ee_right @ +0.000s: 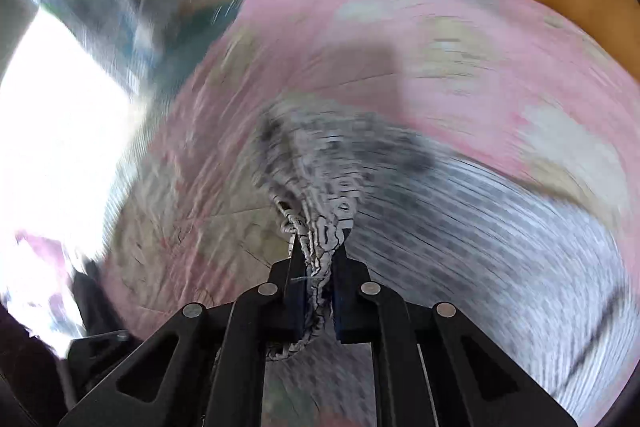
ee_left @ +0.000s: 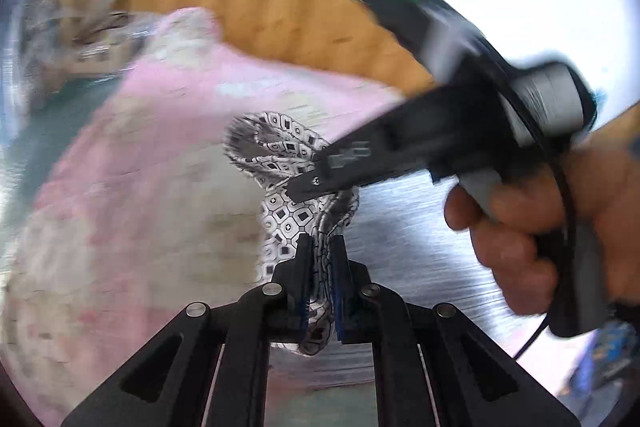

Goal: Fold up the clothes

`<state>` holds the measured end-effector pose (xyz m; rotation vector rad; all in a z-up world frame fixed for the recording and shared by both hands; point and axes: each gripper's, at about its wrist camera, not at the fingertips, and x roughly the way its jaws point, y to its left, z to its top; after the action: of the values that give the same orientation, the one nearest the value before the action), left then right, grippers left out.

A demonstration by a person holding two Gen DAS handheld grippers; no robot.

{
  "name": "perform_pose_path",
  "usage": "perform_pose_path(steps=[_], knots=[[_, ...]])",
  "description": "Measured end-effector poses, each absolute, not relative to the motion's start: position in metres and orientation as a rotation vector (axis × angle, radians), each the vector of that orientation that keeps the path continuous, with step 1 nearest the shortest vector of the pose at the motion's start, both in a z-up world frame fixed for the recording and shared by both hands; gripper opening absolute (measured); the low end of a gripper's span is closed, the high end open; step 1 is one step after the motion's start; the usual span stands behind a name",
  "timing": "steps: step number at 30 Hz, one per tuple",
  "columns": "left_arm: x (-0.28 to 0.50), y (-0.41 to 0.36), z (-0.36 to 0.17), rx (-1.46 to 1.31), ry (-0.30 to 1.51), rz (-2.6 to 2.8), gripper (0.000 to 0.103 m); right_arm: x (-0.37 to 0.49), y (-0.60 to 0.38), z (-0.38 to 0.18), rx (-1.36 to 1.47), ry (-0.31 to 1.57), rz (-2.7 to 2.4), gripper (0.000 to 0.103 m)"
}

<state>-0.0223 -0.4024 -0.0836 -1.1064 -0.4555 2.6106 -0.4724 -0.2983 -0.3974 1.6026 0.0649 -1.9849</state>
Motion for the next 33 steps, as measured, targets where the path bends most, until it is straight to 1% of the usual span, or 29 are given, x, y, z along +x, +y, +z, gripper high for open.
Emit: perform_pose_path(steps=[2, 4, 6, 8, 10, 14, 15, 16, 17, 18, 20, 21, 22, 24, 25, 26, 27, 28, 29, 32, 33], knots=[[-0.028, -0.370, -0.093, -1.139, -0.465, 2.488, 0.011, -0.475, -0.234, -0.401, 1.633, -0.109, -2.059, 0.009], [-0.031, -0.340, -0.109, -1.190, -0.466, 2.377, 0.011, -0.479, -0.185, -0.432, 1.720, -0.260, -2.078, 0.009], [-0.029, -0.327, -0.129, -1.261, -0.488, 2.301, 0.011, -0.481, -0.155, -0.460, 1.784, -0.341, -2.098, 0.009], [-0.023, -0.325, -0.141, -1.299, -0.536, 2.236, 0.011, -0.489, -0.132, -0.489, 1.803, -0.476, -2.093, 0.009], [-0.017, -0.333, -0.140, -1.296, -0.566, 2.212, 0.011, -0.500, -0.123, -0.502, 1.782, -0.596, -2.069, 0.009], [-0.009, -0.363, -0.132, -1.295, -0.657, 2.290, 0.011, -0.522, -0.124, -0.498, 1.680, -0.725, -2.043, 0.009], [-0.010, -0.371, -0.133, -1.306, -0.684, 2.322, 0.011, -0.529, -0.126, -0.499, 1.691, -0.710, -2.049, 0.011], [-0.015, -0.376, -0.137, -1.325, -0.700, 2.341, 0.011, -0.535, -0.132, -0.502, 1.720, -0.654, -2.065, 0.012], [-0.019, -0.381, -0.141, -1.345, -0.714, 2.355, 0.011, -0.541, -0.138, -0.506, 1.766, -0.579, -2.078, 0.021], [-0.024, -0.381, -0.147, -1.367, -0.717, 2.361, 0.011, -0.544, -0.144, -0.506, 1.819, -0.482, -2.087, 0.025], [-0.032, -0.377, -0.158, -1.420, -0.695, 2.360, 0.011, -0.543, -0.155, -0.497, 1.844, -0.321, -2.104, 0.025], [-0.036, -0.373, -0.162, -1.444, -0.677, 2.358, 0.011, -0.543, -0.163, -0.488, 1.817, -0.247, -2.127, 0.025], [-0.038, -0.368, -0.164, -1.455, -0.649, 2.359, 0.011, -0.542, -0.171, -0.478, 1.784, -0.172, -2.157, 0.027], [-0.040, -0.359, -0.163, -1.451, -0.590, 2.372, 0.011, -0.540, -0.195, -0.454, 1.632, 0.002, -2.255, 0.040], [-0.040, -0.353, -0.162, -1.439, -0.568, 2.364, 0.011, -0.540, -0.208, -0.445, 1.566, 0.070, -2.288, 0.050], [-0.039, -0.348, -0.163, -1.434, -0.545, 2.359, 0.011, -0.542, -0.223, -0.440, 1.514, 0.128, -2.294, 0.051], [-0.039, -0.344, -0.166, -1.445, -0.526, 2.357, 0.011, -0.546, -0.241, -0.438, 1.490, 0.169, -2.263, 0.051], [-0.039, -0.342, -0.169, -1.458, -0.508, 2.354, 0.011, -0.550, -0.257, -0.442, 1.507, 0.181, -2.212, 0.046], [-0.039, -0.339, -0.173, -1.472, -0.490, 2.351, 0.011, -0.555, -0.271, -0.447, 1.534, 0.178, -2.162, 0.034], [-0.043, -0.336, -0.189, -1.548, -0.478, 2.327, 0.011, -0.576, -0.307, -0.474, 1.659, 0.103, -2.038, 0.029], [-0.043, -0.336, -0.194, -1.575, -0.473, 2.312, 0.011, -0.585, -0.314, -0.479, 1.675, 0.102, -2.073, 0.027]])
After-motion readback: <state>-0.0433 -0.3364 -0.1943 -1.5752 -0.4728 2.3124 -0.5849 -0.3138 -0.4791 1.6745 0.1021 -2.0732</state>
